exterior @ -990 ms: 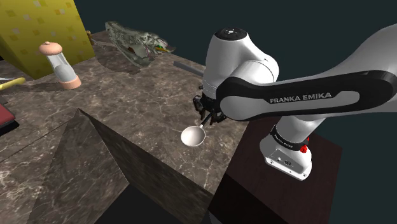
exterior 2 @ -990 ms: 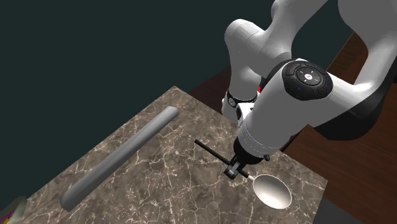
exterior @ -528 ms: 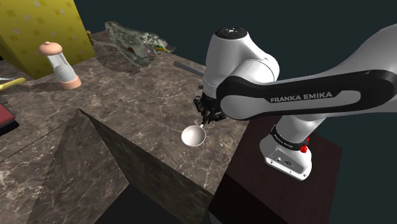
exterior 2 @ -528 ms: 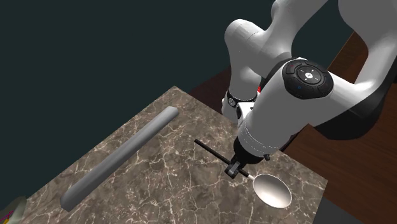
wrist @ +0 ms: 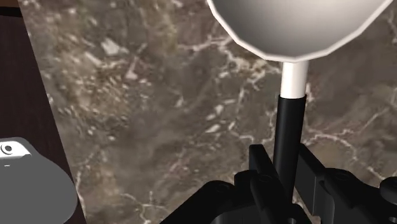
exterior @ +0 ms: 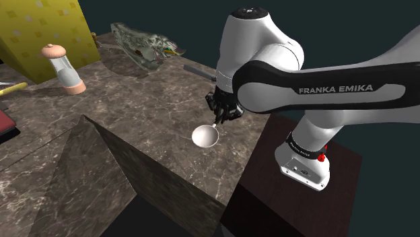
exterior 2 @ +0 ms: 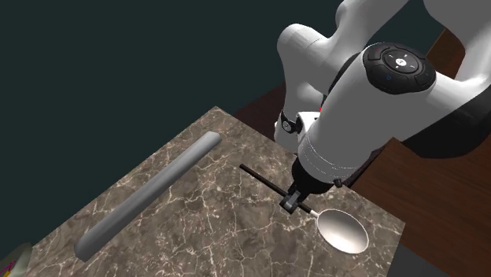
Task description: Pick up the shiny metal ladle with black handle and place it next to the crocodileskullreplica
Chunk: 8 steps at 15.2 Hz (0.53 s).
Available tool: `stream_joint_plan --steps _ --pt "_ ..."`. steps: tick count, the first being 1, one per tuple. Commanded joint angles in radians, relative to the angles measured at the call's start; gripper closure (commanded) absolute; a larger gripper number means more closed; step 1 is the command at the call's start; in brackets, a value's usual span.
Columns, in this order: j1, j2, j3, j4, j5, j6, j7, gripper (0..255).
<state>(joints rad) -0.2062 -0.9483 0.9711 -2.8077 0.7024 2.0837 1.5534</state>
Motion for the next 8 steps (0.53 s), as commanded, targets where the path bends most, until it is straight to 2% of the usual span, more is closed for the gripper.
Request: stream_joint_plan --steps 1,8 --pt "0.002 -0.018 -0.026 0.016 -0.020 -0.035 0.002 255" --pt "0.000 -0.061 -0.105 0.074 -0.082 -0.139 0.003 255"
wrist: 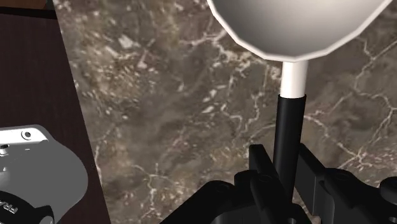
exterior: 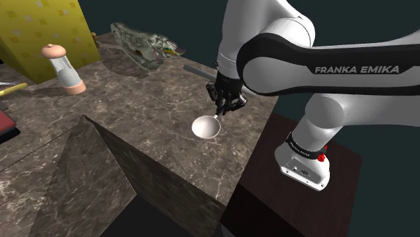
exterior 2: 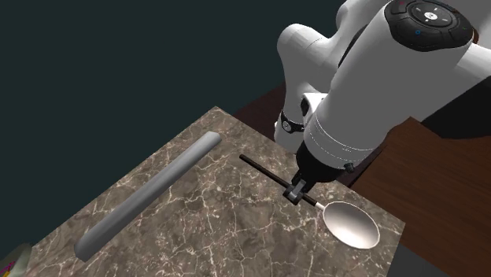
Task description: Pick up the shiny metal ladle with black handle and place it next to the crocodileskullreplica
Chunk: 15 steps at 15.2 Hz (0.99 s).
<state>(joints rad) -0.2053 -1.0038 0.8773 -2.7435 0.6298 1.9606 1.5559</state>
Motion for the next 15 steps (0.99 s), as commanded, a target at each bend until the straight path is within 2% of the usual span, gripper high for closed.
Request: stream_joint_plan --steps 1,15 --pt "-0.002 -0.010 -0.022 0.019 -0.017 -0.030 0.001 255" --pt "-0.029 -0.036 -0.144 0.167 -0.121 -0.207 0.000 255"
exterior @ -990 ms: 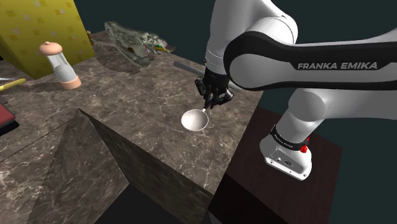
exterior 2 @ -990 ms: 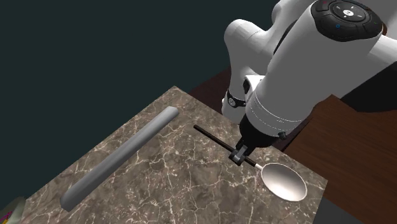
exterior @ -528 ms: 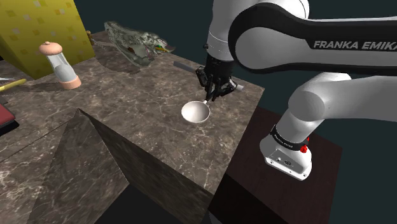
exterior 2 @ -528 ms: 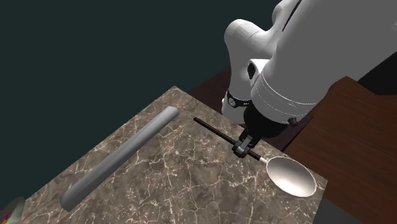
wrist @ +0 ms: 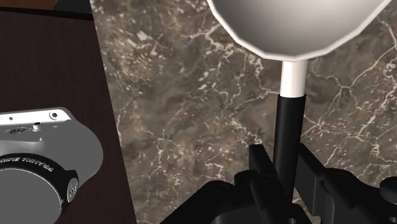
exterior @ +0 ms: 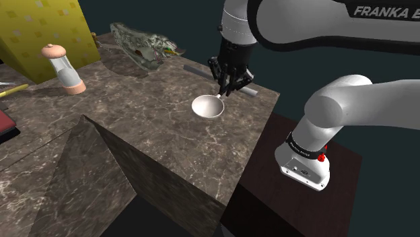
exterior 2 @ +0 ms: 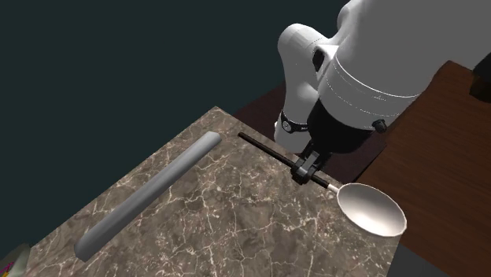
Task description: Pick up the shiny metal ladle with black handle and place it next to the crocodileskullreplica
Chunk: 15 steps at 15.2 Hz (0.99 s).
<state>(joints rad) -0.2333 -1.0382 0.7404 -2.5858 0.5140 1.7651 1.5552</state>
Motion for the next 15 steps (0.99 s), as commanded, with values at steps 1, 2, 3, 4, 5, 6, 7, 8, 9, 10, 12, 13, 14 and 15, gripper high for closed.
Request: stream_joint_plan --steps 1,2,3,4,5,6,7,8,9,10,12,13,14,15 --pt "-0.003 -0.001 -0.014 0.022 -0.012 -0.023 0.001 255" --pt "-0.006 0.000 -0.021 0.034 -0.019 -0.035 0.001 255" --pt "-0.008 0.001 -0.028 0.046 -0.025 -0.046 0.001 255" --pt "-0.011 0.002 -0.035 0.058 -0.031 -0.058 0.001 255" --pt "-0.013 0.003 -0.042 0.071 -0.037 -0.069 0.001 255" --pt "-0.016 0.005 -0.048 0.084 -0.043 -0.080 0.001 255" --pt "-0.018 0.007 -0.055 0.097 -0.049 -0.091 0.001 255" --pt "-0.021 0.009 -0.061 0.110 -0.055 -0.102 0.001 255" --pt "-0.023 0.011 -0.065 0.119 -0.059 -0.110 0.001 255" --pt "-0.047 0.050 -0.044 0.144 -0.058 -0.089 0.003 255" --pt "-0.098 0.127 0.000 0.199 -0.062 -0.051 0.011 255" --pt "-0.125 0.165 0.023 0.227 -0.065 -0.033 0.017 255" --pt "-0.152 0.203 0.048 0.257 -0.070 -0.017 0.023 255" --pt "-0.181 0.241 0.074 0.288 -0.077 -0.001 0.031 255"
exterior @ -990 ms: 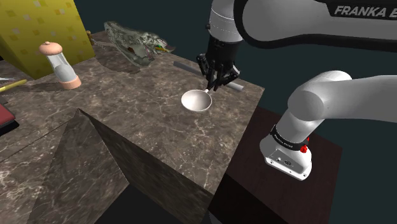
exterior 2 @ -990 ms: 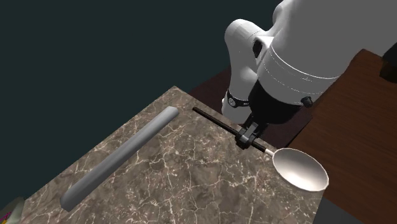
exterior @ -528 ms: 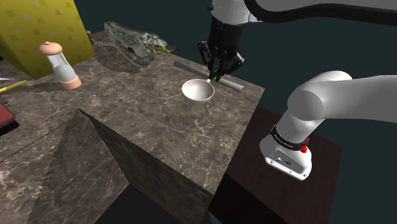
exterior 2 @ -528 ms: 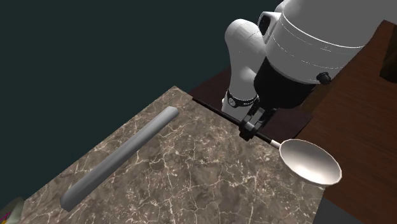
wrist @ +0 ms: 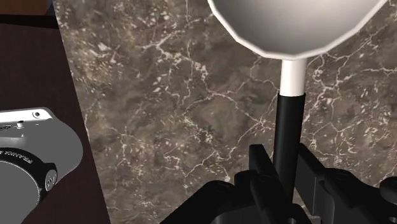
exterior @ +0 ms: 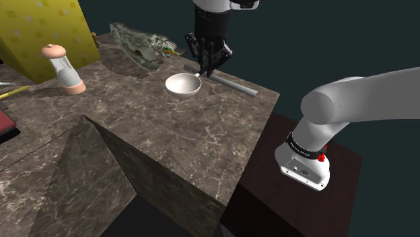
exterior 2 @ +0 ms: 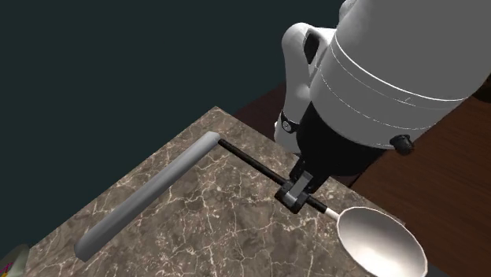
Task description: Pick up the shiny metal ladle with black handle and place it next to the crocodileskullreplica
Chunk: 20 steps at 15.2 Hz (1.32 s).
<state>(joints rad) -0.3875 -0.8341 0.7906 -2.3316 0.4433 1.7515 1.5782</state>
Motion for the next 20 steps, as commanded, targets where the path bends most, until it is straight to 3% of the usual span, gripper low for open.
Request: stream_joint_plan --steps 1,6,10,12,13,14,15,20 --pt "-0.056 0.075 0.051 0.065 -0.014 0.027 0.017 255" --pt "-0.229 0.271 0.223 0.239 -0.086 0.084 0.082 255" --pt "-0.437 0.446 0.450 0.399 -0.197 0.111 0.170 255" --pt "-0.621 0.537 0.656 0.488 -0.274 0.114 0.226 255" --pt "-0.764 0.557 0.800 0.536 -0.293 0.108 0.238 255" --pt "-0.908 0.540 0.930 0.588 -0.279 0.097 0.229 255" --pt "-1.020 0.495 1.013 0.642 -0.238 0.080 0.201 255" --pt "-1.389 0.252 1.211 0.965 -0.041 -0.042 0.106 255"
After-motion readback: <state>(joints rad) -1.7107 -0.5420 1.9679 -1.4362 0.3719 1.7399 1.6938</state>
